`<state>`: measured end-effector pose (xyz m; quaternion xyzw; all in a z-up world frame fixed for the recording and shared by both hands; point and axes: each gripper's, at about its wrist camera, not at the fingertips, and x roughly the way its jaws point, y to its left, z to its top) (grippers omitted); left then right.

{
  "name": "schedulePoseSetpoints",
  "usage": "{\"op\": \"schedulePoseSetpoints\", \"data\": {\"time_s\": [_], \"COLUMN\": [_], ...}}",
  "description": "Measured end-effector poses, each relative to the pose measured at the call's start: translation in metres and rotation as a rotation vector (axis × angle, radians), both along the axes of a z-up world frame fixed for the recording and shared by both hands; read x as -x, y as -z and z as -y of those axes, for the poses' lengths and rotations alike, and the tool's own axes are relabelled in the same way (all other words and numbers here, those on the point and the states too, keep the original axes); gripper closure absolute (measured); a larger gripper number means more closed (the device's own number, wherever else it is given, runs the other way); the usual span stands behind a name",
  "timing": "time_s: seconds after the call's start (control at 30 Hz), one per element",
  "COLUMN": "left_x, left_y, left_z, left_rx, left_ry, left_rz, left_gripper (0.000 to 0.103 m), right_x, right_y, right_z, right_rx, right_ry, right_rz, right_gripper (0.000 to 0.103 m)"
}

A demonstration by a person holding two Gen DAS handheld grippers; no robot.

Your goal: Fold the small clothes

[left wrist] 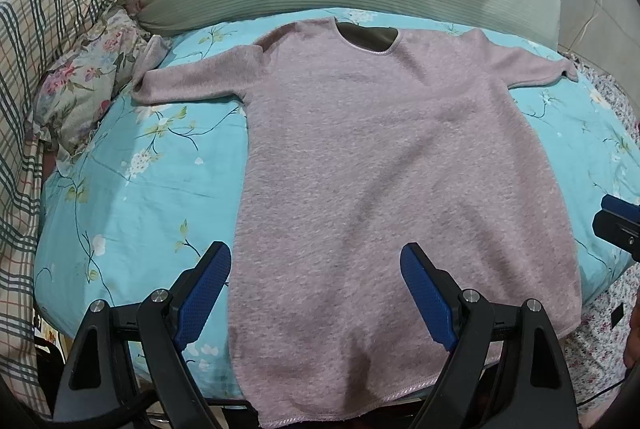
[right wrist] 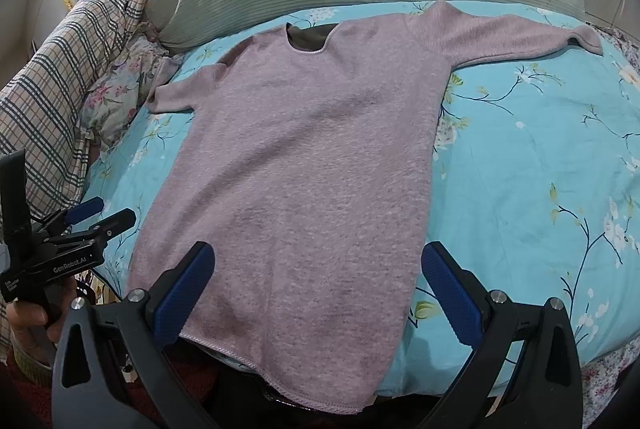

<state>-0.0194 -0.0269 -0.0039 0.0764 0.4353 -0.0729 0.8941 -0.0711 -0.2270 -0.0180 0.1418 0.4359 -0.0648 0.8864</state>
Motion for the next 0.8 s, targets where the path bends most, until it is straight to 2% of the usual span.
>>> {"op": "schedulePoseSetpoints", "data": {"time_s": [0.5,0.8], "left_x": [-0.014,-0.028], "left_y": [0.002,0.014], "left_z": [0.004,0.011], "left_rx": [0.001,-0.013], "left_ry": [-0.001,0.016], "left_rz": [-0.015,-0.016], "left_gripper": [0.016,0.016], "right_x": [-0.009,-0.019], "right_y": [0.005,0.016], "right_z": [0.006,0.037], "right_rx": [-0.018,-0.048], "right_ry": [0.001,0.050], "right_rz": [0.007,0.014], "right_gripper": [0.000,0.000]}}
